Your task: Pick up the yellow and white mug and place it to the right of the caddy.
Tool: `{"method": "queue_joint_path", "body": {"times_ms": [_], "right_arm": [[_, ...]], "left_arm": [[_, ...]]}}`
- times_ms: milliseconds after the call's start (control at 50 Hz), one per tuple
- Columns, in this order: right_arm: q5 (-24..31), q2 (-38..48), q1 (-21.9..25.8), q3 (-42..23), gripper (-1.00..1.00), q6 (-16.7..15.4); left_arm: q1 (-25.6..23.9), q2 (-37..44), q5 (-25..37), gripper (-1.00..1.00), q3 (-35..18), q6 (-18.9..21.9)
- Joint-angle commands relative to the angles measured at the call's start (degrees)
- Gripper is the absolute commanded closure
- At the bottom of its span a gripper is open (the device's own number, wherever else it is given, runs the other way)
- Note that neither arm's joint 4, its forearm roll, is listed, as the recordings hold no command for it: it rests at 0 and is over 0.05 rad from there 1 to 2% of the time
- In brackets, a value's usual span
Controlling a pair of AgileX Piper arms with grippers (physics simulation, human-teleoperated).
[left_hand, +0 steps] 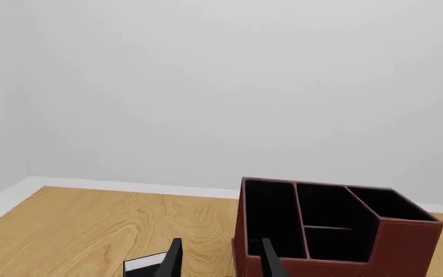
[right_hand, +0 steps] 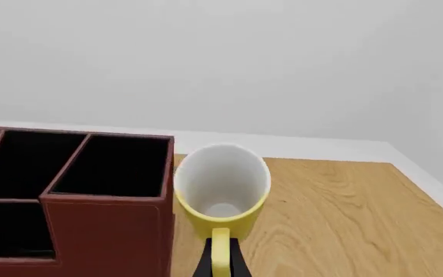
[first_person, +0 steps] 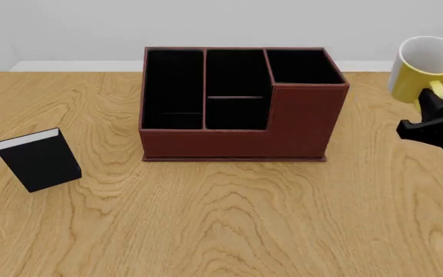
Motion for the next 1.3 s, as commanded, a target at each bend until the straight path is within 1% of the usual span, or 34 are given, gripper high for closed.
{"method": "queue_joint_path", "body": {"times_ms": [20, 80, 200, 300, 400, 520, 640, 720, 760, 800, 940, 1080, 1100, 1160, 1180, 1300], "right_arm": [[-9.55, 12.08, -2.65, 0.14, 1.0, 0.69], [-10.63, 13.39, -2.55, 0.58, 1.0, 0.32], [-14.22, 17.06, -1.1, 2.73, 1.0, 0.21], [-15.06, 17.94, -0.04, 3.43, 1.0, 0.07], [-16.02, 19.23, 0.02, 3.78, 1.0, 0.67], [-17.17, 19.89, 1.26, 4.38, 1.0, 1.42], [-17.72, 20.75, 1.86, 4.57, 1.0, 1.49], [-18.53, 21.95, 2.38, 4.58, 1.0, 2.01], [-19.75, 23.29, 2.29, 4.85, 1.0, 1.95], [-19.42, 23.42, 2.11, 4.65, 1.0, 1.92], [-21.01, 28.6, 1.51, 2.2, 1.0, 1.85], [-20.55, 30.81, 0.91, 0.14, 1.0, 2.11], [-21.94, 32.83, 0.94, 0.08, 1.0, 2.03], [-22.25, 33.98, 0.69, -0.33, 1.0, 2.18], [-23.53, 35.4, 0.73, -0.17, 1.0, 2.03], [-22.97, 36.76, 0.21, -1.57, 1.0, 2.12]], "left_arm": [[-0.04, 0.01, -0.29, -1.0, 0.6, 0.31], [-0.21, 0.02, -0.34, -1.0, 0.94, -0.38], [-0.12, 0.01, -0.22, -1.0, 0.61, -0.1], [0.03, 0.0, -0.19, -1.0, 0.53, -0.03], [-0.04, 0.01, -0.16, -1.0, 0.47, 0.15], [0.01, -0.01, -0.27, -1.0, 0.56, 0.12], [0.03, 0.0, -0.18, -1.0, 0.33, 0.02], [-0.1, 0.0, 0.05, -1.0, 0.05, 0.06], [-0.06, 0.0, 0.12, -1.0, 0.03, 0.02], [-0.06, 0.0, 0.09, -1.0, 0.08, 0.16], [-0.2, 0.0, -0.11, -1.0, 0.34, 0.13], [-0.28, 0.0, -0.27, -1.0, 0.6, 0.22], [-0.17, 0.0, -0.3, -1.0, 0.6, 0.19], [-0.29, 0.0, -0.25, -1.0, 0.61, 0.19], [-0.24, 0.0, -0.18, -1.0, 0.49, 0.12], [-0.3, -0.01, -0.28, -1.0, 0.73, 0.37]]}}
